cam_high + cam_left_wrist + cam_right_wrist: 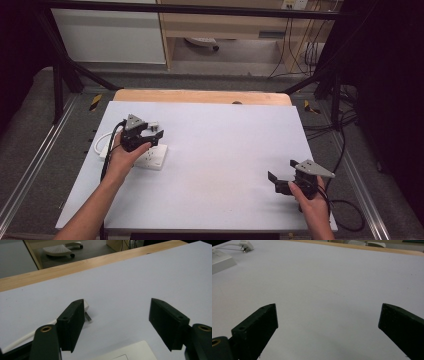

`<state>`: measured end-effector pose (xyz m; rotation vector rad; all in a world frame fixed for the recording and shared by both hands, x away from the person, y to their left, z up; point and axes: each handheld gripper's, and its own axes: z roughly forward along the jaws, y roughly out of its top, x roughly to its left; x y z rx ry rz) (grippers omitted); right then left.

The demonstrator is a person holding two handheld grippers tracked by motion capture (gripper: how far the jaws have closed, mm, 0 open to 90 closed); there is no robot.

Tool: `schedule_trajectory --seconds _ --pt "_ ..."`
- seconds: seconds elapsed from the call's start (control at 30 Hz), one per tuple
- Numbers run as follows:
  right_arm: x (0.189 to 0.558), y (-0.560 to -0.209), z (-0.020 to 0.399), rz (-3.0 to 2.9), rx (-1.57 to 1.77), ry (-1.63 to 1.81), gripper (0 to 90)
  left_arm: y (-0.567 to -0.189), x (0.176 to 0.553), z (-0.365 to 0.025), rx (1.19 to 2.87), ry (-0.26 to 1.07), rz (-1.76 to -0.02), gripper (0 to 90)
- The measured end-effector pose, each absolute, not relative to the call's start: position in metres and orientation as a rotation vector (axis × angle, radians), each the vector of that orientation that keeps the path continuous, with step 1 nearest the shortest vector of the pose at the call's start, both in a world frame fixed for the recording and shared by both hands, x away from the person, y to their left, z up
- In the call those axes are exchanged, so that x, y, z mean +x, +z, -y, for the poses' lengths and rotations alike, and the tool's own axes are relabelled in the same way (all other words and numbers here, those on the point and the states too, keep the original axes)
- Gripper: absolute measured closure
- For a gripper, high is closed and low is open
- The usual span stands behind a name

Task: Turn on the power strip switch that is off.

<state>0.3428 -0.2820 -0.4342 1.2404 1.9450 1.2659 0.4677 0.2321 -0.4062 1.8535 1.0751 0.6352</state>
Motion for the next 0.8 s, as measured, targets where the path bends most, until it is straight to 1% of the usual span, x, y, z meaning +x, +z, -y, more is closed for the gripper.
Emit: schedule_trajectory --seconds 0.17,0.2,0.27,0.43,0.7,0.8 --pt "0.343 -0.435 0.282 -1.947 1.241 1.263 3.0 -0.414 0.467 -0.232 1.858 0.636 -1.088 36.7" --pt "0.343 -0.435 0.282 -1.949 1.238 1.263 3.0 -0.415 0.467 -0.232 1.855 0.634 -1.09 40.1" --pt "0.343 -0.435 0.282 -1.95 1.238 1.263 3.0 -0.417 0.467 -0.232 1.871 0.628 -1.09 41.3" --pt "0.343 -0.435 0.281 -1.953 1.234 1.261 3.0 -0.418 0.467 -0.233 1.867 0.618 -1.096 50.9" --pt "0.343 -0.435 0.282 -1.95 1.236 1.263 3.0 -0.42 0.467 -0.236 1.839 0.59 -1.106 61.7" --pt "0.343 -0.435 0.282 -1.951 1.233 1.262 3.0 -0.423 0.465 -0.238 1.832 0.579 -1.104 69.5"
